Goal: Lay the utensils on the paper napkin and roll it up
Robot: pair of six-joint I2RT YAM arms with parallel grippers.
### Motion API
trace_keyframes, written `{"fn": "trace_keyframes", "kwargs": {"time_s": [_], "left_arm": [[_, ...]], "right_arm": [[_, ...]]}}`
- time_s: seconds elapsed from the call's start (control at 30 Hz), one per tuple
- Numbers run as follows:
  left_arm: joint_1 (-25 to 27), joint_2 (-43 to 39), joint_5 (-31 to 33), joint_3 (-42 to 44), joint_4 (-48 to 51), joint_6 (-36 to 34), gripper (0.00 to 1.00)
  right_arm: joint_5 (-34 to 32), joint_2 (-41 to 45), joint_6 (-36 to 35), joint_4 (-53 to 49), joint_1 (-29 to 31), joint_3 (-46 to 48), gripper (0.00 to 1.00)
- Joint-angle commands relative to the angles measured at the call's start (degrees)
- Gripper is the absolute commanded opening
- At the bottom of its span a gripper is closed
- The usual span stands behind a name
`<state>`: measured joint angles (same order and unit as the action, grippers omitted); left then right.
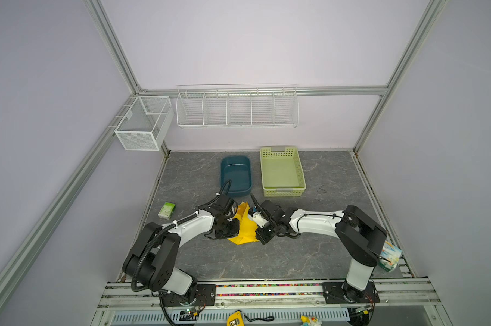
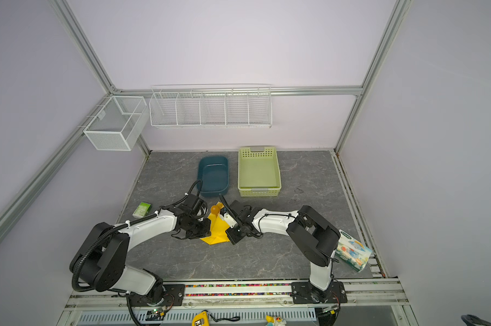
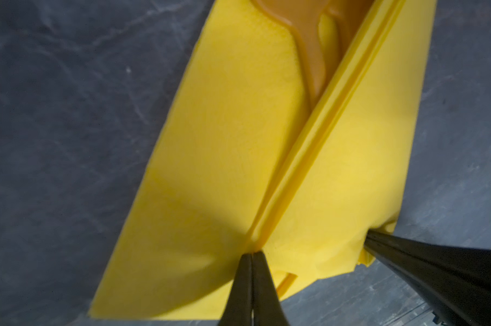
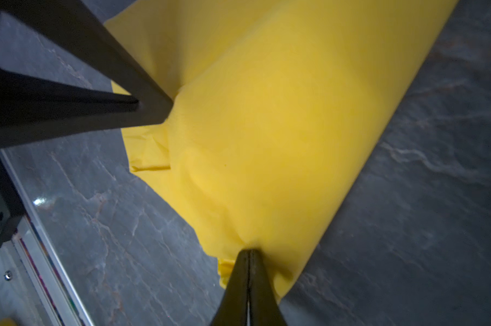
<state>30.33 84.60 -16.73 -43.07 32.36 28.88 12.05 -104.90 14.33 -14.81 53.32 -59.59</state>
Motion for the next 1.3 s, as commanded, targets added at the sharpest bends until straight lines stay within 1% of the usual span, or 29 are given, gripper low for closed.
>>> {"fn": "trace_keyframes", "kwargs": {"time_s": [0.0,0.1,0.2,0.4,0.57,0.67,0.93,1.03,1.1,1.13,1.2,1.27], "left_arm": [[0.09,-2.83,-0.34,-3.67,3.24,-1.46,0.0],[1.04,-3.09,-2.51,-5.71,3.32,-0.58,0.0],[3.71,-2.6,-1.58,-7.0,3.19,1.0,0.0],[6.92,1.03,-1.72,-5.34,-1.86,5.39,0.0],[7.11,2.23,0.69,-2.95,-1.74,5.32,0.0],[7.11,2.71,1.57,-1.3,-2.04,4.87,0.0],[7.11,6.24,1.84,1.09,-4.59,4.26,0.0],[7.07,5.9,2.19,1.34,-4.7,4.08,0.0],[7.03,5.17,2.07,1.67,-5.18,4.16,0.0],[7.03,5.01,2.09,1.67,-5.18,4.1,0.0],[7.03,4.88,2.04,1.59,-5.02,4.05,0.0],[7.03,4.96,1.89,1.6,-5.05,3.99,0.0]], "right_arm": [[0.49,-0.83,5.61,-6.72,-0.02,2.94,0.08],[0.44,-0.41,9.2,-6.71,0.63,4.2,0.08],[-0.83,0.26,11.75,-8.18,1.27,4.63,0.08],[-0.26,1.69,14.49,-8.79,2.18,4.99,0.08],[1.48,2.34,17.77,-8.55,2.79,4.96,0.08],[2.67,2.11,18.27,-7.96,2.8,4.6,0.09],[4.13,4.75,20.33,-6.79,1.87,1.84,0.16],[4.9,4.91,22.96,-6.32,1.27,-0.64,0.17],[8.18,2.74,25.47,-6.8,-0.38,-3.05,0.14],[10.16,2.03,26.14,-5.22,-1.11,-3.42,0.13],[11.32,1.14,27.94,-1.86,-1.79,-3.63,0.11],[12.49,-0.29,28.55,-1.19,-2.57,-5.11,0.11]]}}
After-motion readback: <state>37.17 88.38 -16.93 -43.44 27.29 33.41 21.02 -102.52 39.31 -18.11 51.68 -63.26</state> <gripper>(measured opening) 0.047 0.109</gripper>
